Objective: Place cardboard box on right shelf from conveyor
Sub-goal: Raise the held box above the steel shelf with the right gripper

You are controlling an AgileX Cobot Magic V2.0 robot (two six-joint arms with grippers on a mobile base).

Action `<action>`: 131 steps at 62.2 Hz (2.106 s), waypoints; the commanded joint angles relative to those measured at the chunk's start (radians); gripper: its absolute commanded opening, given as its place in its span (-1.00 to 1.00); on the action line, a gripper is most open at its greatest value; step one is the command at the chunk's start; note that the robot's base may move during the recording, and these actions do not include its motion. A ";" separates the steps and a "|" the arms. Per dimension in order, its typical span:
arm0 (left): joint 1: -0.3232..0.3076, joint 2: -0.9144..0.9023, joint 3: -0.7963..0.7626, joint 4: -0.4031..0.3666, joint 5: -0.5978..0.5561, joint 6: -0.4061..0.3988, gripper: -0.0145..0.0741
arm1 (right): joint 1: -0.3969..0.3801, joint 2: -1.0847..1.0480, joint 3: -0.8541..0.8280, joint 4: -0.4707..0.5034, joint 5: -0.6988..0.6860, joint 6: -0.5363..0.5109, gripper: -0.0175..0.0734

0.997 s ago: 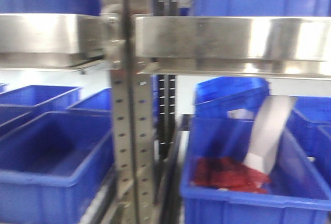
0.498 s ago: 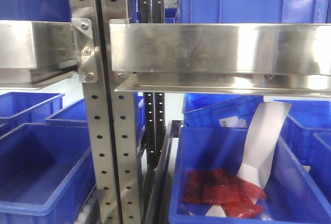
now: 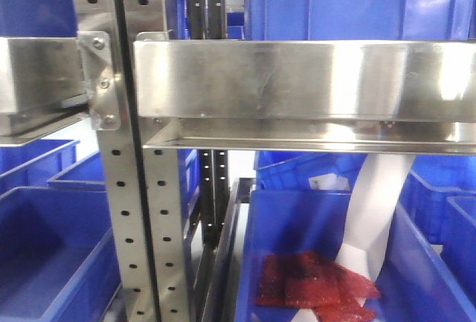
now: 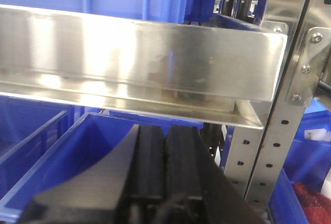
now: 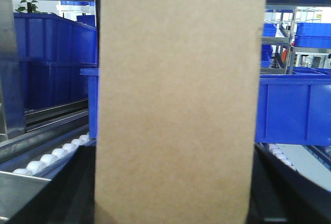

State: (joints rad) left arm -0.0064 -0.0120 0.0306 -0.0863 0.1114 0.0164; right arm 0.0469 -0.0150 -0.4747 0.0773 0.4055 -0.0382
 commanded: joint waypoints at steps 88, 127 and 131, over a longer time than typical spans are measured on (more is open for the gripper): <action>-0.006 -0.010 -0.003 -0.003 -0.082 -0.001 -0.94 | -0.003 0.498 -0.277 -0.201 -0.233 -0.009 0.14; -0.006 -0.010 -0.003 -0.003 -0.082 -0.001 -0.94 | 0.091 0.890 -0.426 -1.144 -0.316 -0.052 0.14; -0.006 -0.010 -0.003 -0.003 -0.082 -0.001 -0.94 | 0.109 0.917 -0.419 -1.184 -0.324 -0.052 0.14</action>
State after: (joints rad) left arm -0.0064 -0.0120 0.0306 -0.0863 0.1114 0.0164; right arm 0.1393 0.8850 -0.8604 -1.0175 0.1570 -0.0802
